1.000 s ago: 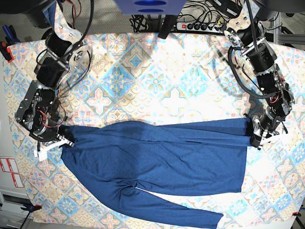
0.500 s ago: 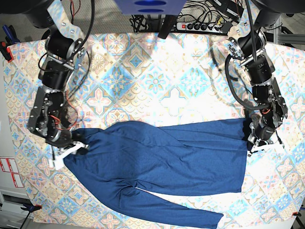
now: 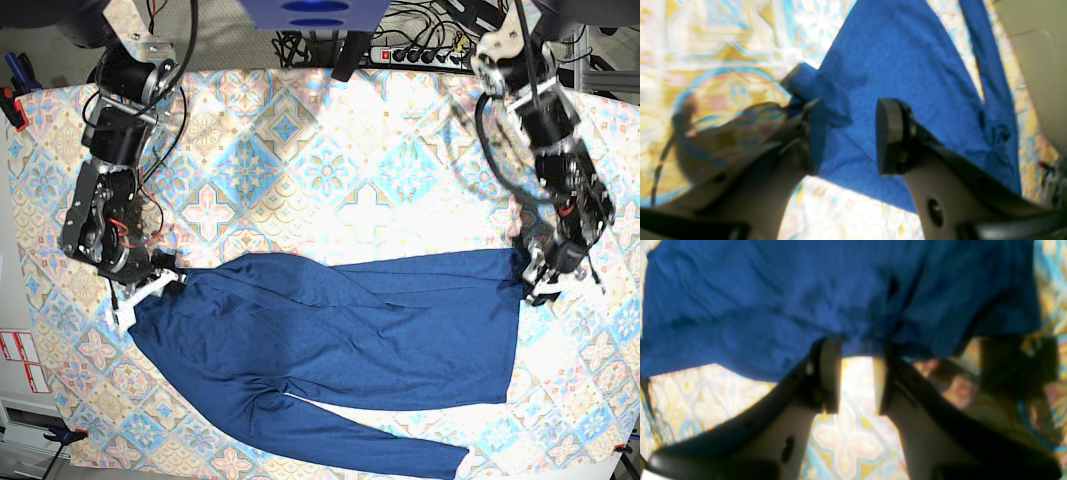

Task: Fold the T-shirt properly
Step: 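Hold the folded shirt edge with both grippers and adjust the grip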

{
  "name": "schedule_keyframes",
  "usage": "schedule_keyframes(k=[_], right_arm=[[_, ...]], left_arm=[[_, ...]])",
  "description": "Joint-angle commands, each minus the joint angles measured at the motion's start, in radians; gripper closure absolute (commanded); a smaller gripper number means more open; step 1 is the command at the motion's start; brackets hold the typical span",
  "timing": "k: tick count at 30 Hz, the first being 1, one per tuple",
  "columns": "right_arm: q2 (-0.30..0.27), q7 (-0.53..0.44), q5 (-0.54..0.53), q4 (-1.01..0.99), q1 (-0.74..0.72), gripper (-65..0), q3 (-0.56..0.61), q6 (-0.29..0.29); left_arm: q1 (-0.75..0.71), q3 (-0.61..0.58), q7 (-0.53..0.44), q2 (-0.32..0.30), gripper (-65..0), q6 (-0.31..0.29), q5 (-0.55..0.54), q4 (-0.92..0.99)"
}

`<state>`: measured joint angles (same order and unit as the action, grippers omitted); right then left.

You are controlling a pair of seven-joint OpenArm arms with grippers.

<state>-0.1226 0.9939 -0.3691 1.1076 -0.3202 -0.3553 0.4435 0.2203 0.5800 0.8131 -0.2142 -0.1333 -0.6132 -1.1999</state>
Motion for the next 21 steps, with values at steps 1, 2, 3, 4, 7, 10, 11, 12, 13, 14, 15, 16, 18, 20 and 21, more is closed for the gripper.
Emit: schedule_keyframes(k=[1,2,3,4,7,10,11,12,13,14,15,16,18,20,21], right_arm=[[-0.015,-0.022,-0.017,0.022,-0.026,-16.5,0.003,0.007],[-0.018,-0.022,-0.008,0.019,-0.026,-16.5,0.003,0.007],[-0.018,-0.022,0.012,0.016,-0.026,-16.6,0.0,0.007],[-0.016,-0.022,0.04,0.016,-0.027,-16.6,0.0,0.005],[-0.016,-0.023,0.109,0.016,-0.03,-17.2,-0.001,0.005],[-0.016,-0.022,0.134,0.016,-0.053,-19.6,-0.001,0.005],[-0.016,-0.022,0.135,0.015,-0.066,-19.8,-0.001,0.005],[-0.016,-0.022,0.135,0.015,-0.075,-19.8,-0.001,0.005],[-0.016,-0.022,0.134,0.015,-0.078,-19.8,-0.001,0.005],[-0.016,-0.022,0.134,0.015,-0.078,-19.7,-0.001,0.005],[-0.016,-0.022,0.134,0.015,-0.078,-19.7,-0.001,0.005],[-0.016,-0.022,0.134,0.015,-0.078,-19.7,-0.001,0.005],[-0.016,-0.022,0.134,0.015,-0.078,-19.7,-0.001,0.005],[-0.016,-0.022,0.134,0.015,-0.078,-19.7,-0.001,0.005],[-0.016,-0.022,0.134,0.015,-0.078,-19.7,-0.001,0.005]], left_arm=[[-0.008,-0.002,0.002,-0.009,-24.0,-0.006,-0.04,-0.027],[-0.032,-0.002,0.002,-0.009,-24.0,-0.006,-0.066,-0.03],[-0.049,-0.002,0.002,-0.009,-24.0,-0.006,-0.089,-0.03],[-0.066,-0.002,0.002,-0.009,-24.0,-0.006,-0.103,-0.03],[-0.091,-0.002,-0.004,-0.009,-24.0,-0.006,-0.109,-0.019],[-0.088,-0.002,-0.007,-0.009,-24.0,-0.006,-0.11,0.025],[-0.077,-0.002,-0.007,-0.009,-24.0,-0.006,-0.11,0.044],[-0.065,-0.002,-0.011,-0.009,-24.0,-0.006,-0.11,0.062],[-0.057,-0.002,-0.024,-0.009,-24.0,-0.006,-0.11,0.078],[-0.052,-0.002,-0.031,-0.009,-24.0,-0.004,-0.11,0.09],[-0.046,-0.002,-0.034,-0.009,-24.0,-0.004,-0.11,0.102],[-0.04,-0.002,-0.036,-0.009,-24.0,-0.004,-0.11,0.116],[-0.032,-0.002,-0.039,-0.009,-24.0,-0.004,-0.11,0.142],[-0.02,-0.002,-0.042,-0.009,-24.0,-0.004,-0.11,0.179],[-0.015,-0.002,-0.047,-0.009,-24.0,-0.004,-0.11,0.193]])
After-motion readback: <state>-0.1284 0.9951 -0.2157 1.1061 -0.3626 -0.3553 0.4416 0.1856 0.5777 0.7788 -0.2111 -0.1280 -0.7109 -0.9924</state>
